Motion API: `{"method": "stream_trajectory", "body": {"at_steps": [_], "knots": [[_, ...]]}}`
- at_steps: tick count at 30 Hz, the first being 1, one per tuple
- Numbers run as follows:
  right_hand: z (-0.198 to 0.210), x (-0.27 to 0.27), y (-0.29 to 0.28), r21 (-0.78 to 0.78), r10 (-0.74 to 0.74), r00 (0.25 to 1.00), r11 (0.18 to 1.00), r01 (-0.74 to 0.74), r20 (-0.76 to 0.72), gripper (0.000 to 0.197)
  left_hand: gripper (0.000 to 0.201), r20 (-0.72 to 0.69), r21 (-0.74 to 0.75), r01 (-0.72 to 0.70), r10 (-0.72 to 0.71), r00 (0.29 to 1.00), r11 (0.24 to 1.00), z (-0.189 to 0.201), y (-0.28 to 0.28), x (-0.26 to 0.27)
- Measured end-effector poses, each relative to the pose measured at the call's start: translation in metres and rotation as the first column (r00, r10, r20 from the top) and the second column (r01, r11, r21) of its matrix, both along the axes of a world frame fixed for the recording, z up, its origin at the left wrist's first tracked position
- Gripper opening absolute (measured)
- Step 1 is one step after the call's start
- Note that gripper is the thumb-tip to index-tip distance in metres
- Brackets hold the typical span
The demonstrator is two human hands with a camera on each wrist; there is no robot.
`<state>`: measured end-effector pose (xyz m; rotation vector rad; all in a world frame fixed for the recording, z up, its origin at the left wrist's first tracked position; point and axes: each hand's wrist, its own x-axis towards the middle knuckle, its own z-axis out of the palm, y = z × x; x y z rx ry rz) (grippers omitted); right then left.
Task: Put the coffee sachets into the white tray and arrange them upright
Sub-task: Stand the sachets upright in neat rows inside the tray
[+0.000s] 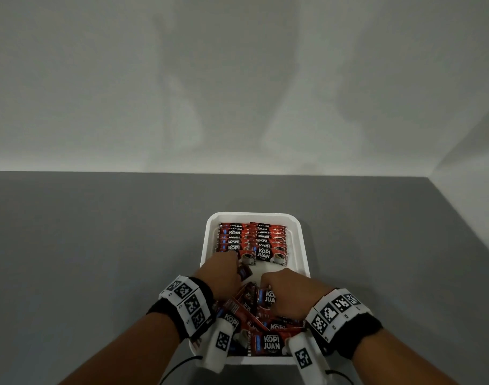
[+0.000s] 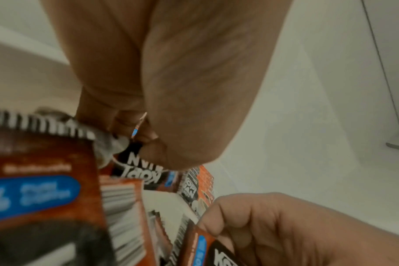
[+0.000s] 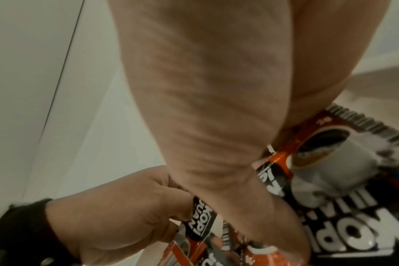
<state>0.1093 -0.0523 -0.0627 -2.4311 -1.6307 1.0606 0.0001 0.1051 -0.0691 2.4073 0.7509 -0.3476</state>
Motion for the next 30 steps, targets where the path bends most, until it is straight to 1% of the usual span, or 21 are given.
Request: {"method": "stream_trajectory", "body": {"at_steps": [2,4,5,6,7,8,9,10,12,14,17,20,23,26,28,30], "knots": [[-0.001,0.0,-0.001,0.015,-0.014,0.999,1.0,0.015,-0.032,0.037,0.016,0.062,-0.035,-0.06,0.062,0.996,0.998,0.004,0.003,0.0],[-0.003,0.002,-0.002,0.021,-0.044,0.996,0.999,0.045,-0.074,0.035,0.014,0.154,-0.043,-0.102,0.108,0.982,0.994,0.012,0.006,0.001],[-0.002,0.003,-0.002,0.019,-0.072,0.993,0.997,0.074,-0.097,0.034,0.015,0.186,-0.073,-0.112,0.123,0.975,0.991,0.017,0.007,0.001],[-0.001,0.004,-0.003,0.023,-0.104,0.986,0.994,0.107,-0.128,0.033,0.017,0.189,-0.12,-0.108,0.13,0.973,0.987,0.023,0.009,0.001],[0.001,0.005,-0.004,0.037,-0.134,0.978,0.989,0.142,-0.163,0.034,0.019,0.168,-0.177,-0.089,0.119,0.979,0.98,0.029,0.009,-0.001],[0.003,0.006,-0.004,0.062,-0.157,0.968,0.983,0.172,-0.197,0.035,0.019,0.13,-0.228,-0.048,0.079,0.988,0.973,0.035,0.009,-0.003],[0.006,0.007,-0.004,0.081,-0.178,0.957,0.976,0.2,-0.228,0.034,0.017,0.086,-0.246,0.019,0.003,0.996,0.969,0.04,0.008,-0.007],[0.009,0.008,-0.004,0.095,-0.198,0.947,0.969,0.228,-0.253,0.031,0.018,0.034,-0.228,0.097,-0.092,0.995,0.969,0.042,0.008,-0.01],[0.013,0.011,-0.004,0.099,-0.242,0.927,0.955,0.28,-0.287,0.024,0.031,-0.088,-0.153,0.23,-0.245,0.965,0.961,0.043,0.007,-0.018],[0.015,0.01,-0.005,0.089,-0.276,0.909,0.944,0.317,-0.312,0.022,0.043,-0.207,-0.121,0.299,-0.319,0.925,0.946,0.042,0.005,-0.024],[0.017,0.004,-0.007,0.093,-0.268,0.906,0.945,0.313,-0.327,0.017,0.051,-0.281,-0.103,0.321,-0.337,0.899,0.942,0.04,0.0,-0.03],[0.017,-0.004,-0.008,0.094,-0.226,0.925,0.959,0.265,-0.307,0.027,0.051,-0.269,-0.048,0.319,-0.32,0.908,0.946,0.038,-0.003,-0.032],[0.012,-0.011,-0.007,0.075,-0.195,0.93,0.971,0.229,-0.312,0.035,0.047,-0.224,-0.089,0.27,-0.283,0.933,0.959,0.043,0.002,-0.033],[0.008,-0.017,-0.004,0.104,-0.182,0.932,0.969,0.224,-0.314,0.04,0.051,-0.221,-0.11,0.275,-0.293,0.93,0.955,0.054,0.008,-0.032],[0.007,-0.022,0.0,0.137,-0.161,0.937,0.968,0.211,-0.309,0.037,0.046,-0.246,-0.134,0.305,-0.33,0.912,0.943,0.063,0.013,-0.031],[0.005,-0.026,0.004,0.157,-0.134,0.946,0.97,0.186,-0.295,0.037,0.035,-0.272,-0.144,0.335,-0.363,0.891,0.931,0.069,0.02,-0.029]]}}
